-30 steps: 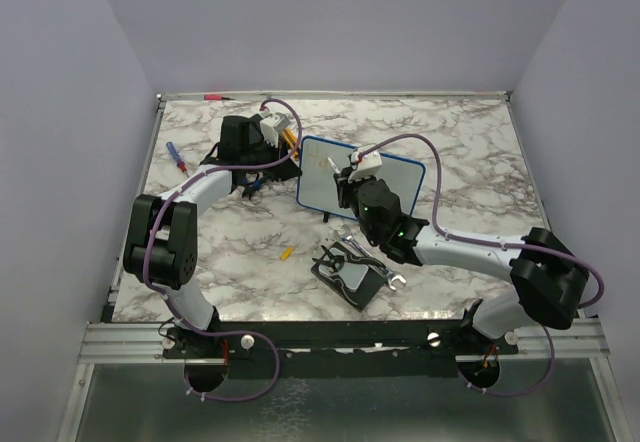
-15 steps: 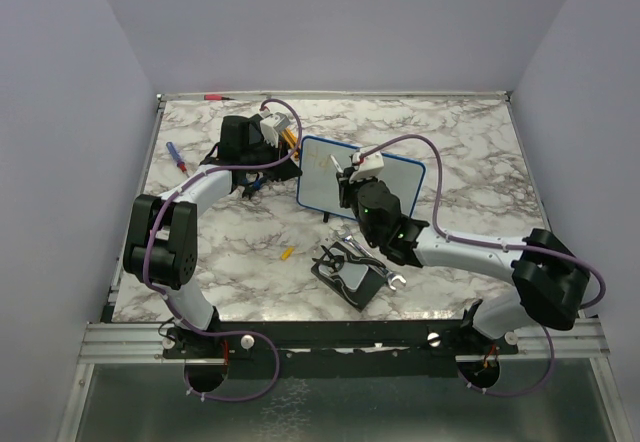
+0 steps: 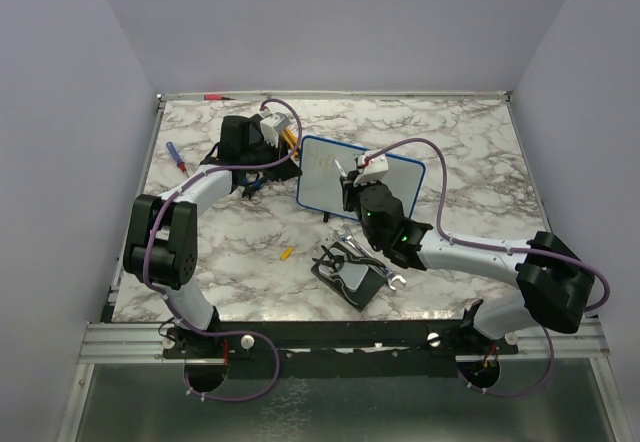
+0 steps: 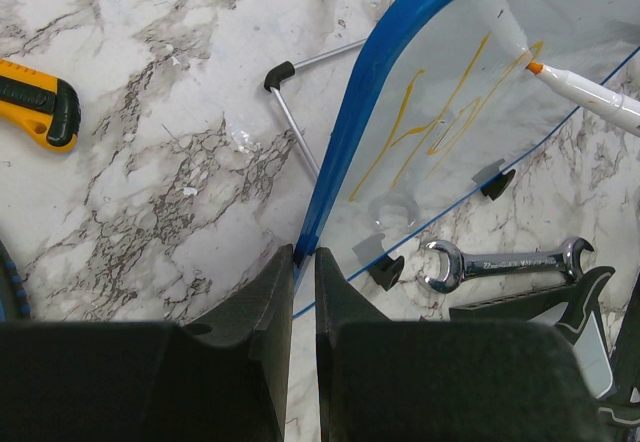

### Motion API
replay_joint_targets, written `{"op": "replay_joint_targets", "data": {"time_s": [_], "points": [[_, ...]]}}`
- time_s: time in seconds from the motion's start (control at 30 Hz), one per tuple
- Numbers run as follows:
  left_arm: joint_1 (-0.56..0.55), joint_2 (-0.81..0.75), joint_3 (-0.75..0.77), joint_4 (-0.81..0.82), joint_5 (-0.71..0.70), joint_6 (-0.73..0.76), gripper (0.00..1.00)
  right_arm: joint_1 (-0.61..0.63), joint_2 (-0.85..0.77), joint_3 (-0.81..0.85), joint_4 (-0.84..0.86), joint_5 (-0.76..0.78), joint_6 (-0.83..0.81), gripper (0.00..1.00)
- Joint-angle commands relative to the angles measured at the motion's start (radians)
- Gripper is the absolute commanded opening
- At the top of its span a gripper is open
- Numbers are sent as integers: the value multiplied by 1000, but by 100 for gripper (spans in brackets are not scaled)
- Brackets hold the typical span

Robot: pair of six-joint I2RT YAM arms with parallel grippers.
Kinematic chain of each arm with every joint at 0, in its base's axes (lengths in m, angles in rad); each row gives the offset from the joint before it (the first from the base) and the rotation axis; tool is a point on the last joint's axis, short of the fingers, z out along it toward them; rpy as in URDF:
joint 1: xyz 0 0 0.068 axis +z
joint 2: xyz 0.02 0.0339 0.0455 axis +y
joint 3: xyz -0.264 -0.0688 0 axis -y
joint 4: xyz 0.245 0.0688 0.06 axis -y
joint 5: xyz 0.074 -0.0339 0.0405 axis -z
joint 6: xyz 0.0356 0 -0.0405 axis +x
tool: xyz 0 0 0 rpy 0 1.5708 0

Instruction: Write a sentence on the whiteboard

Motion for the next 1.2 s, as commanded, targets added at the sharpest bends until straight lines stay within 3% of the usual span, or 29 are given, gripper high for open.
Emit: {"op": "replay_joint_targets", "data": {"time_s": [0.0, 0.67, 0.93, 1.17], "points": [[-11, -30, 22, -4, 16, 10, 13, 1, 19, -7, -35, 23, 16, 0], [-10, -34, 22, -4, 15, 10, 13, 1, 73, 38, 12, -36, -4, 0], [-11, -36, 24, -4, 15, 10, 13, 3, -21, -30, 52, -115, -14, 0], [-11, -40, 21, -23, 15, 10, 13, 1, -39, -50, 15, -42, 24, 0]]}}
